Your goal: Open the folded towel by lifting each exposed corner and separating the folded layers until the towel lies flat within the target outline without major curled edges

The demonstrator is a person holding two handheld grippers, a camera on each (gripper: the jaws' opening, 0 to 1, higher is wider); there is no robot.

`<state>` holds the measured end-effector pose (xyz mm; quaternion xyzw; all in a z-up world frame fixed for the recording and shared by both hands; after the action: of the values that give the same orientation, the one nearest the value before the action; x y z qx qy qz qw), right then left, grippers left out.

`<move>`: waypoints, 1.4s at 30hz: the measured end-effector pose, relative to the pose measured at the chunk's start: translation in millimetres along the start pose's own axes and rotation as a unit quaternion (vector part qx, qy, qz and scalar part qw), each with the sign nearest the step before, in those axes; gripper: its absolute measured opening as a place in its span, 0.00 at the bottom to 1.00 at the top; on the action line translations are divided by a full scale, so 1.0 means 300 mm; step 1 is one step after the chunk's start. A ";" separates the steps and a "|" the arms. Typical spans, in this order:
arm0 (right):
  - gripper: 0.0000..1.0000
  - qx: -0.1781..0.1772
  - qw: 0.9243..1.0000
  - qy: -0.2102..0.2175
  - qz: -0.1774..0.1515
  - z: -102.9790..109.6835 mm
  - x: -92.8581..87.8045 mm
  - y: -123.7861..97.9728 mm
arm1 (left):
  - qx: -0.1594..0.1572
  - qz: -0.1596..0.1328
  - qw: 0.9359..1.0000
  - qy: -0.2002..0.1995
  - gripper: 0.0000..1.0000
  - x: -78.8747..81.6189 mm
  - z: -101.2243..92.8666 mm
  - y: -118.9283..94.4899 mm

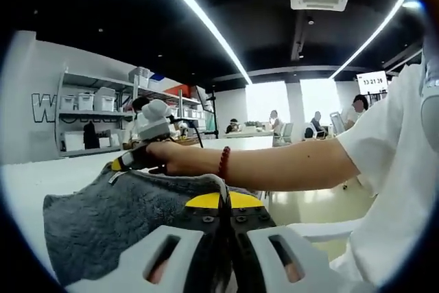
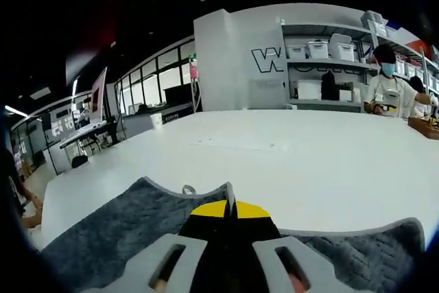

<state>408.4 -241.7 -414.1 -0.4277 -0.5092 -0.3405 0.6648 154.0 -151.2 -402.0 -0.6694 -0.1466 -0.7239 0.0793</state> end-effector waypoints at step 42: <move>0.00 0.014 1.000 -0.008 -0.011 0.046 0.090 0.013 | -0.010 -0.041 0.998 -0.037 0.00 0.059 0.043 -0.072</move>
<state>413.4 -227.8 -387.2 -0.4154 -0.5238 -0.3367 0.6631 157.8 -125.4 -385.8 -0.6899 -0.1694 -0.7029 0.0369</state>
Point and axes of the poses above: the point that each gripper's makers call its tool centre point, and the gripper's own axes: y roughly forward along the fingers, z roughly to its left, x roughly out of its top, the point moved 3 cm from there along -y, roughly backward along the fingers, and after that the axes turned 5 degrees about -z, right-handed, at the moved point
